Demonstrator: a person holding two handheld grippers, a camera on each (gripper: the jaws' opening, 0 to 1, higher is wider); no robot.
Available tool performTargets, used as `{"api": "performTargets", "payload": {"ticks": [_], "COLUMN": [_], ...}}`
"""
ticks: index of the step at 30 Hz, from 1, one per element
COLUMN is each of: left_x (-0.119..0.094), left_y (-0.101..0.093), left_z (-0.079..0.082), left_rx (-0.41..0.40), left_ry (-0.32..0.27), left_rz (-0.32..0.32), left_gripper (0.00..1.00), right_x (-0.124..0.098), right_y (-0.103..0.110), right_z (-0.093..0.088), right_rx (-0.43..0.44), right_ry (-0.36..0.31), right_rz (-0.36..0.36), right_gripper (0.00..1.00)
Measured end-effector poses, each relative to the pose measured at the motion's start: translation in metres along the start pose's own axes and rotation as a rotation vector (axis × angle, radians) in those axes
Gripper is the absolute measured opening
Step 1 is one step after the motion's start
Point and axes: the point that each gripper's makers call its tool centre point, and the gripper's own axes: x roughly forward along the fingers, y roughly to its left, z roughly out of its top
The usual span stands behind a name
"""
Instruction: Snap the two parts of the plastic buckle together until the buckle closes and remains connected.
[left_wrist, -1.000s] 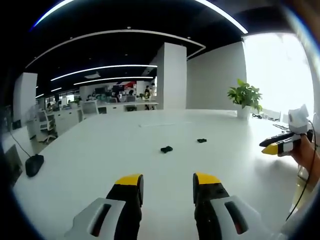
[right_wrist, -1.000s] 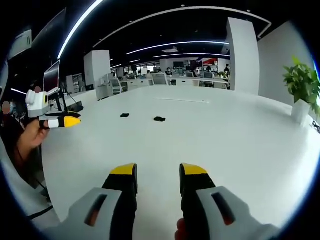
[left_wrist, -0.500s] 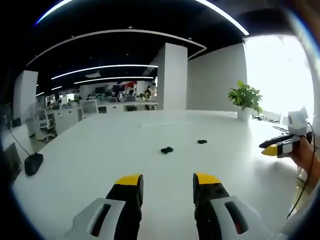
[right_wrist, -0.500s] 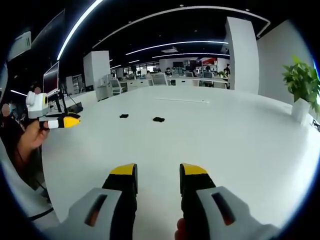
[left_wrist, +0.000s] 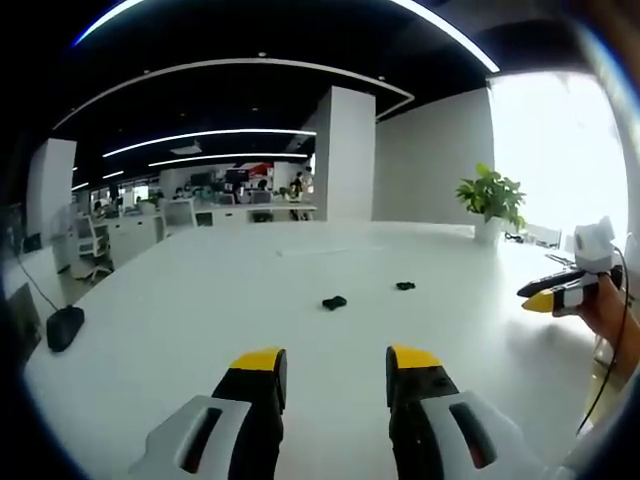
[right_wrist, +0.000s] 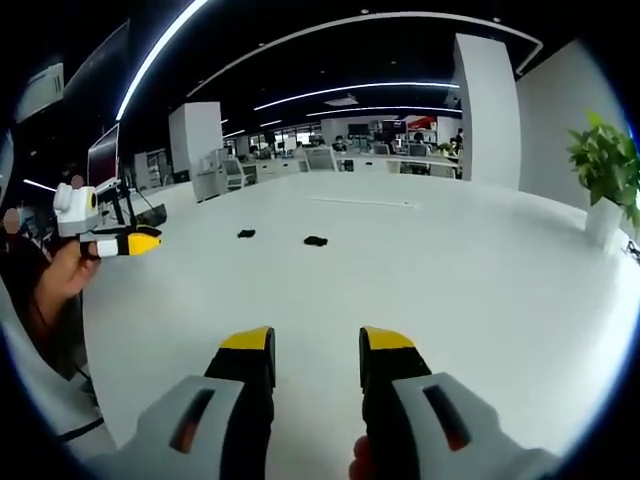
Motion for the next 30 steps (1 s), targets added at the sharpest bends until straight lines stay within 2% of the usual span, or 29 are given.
{"api": "performTargets", "payload": {"ticks": [19,30], "left_x": [0.006,0.017], "left_y": [0.002,0.001], "left_z": [0.006,0.007], "left_rx": [0.008,0.011], "left_ry": [-0.005,0.003], "left_rz": [0.004,-0.029], "left_gripper": [0.4,0.4], "right_x": [0.007,0.014], "right_y": [-0.006,-0.008], "right_z": [0.012,0.015], "right_rx": [-0.035,-0.025], "right_ry": [-0.009,-0.008], "right_rz": [0.004,0.023], "right_gripper": [0.34,0.34]}}
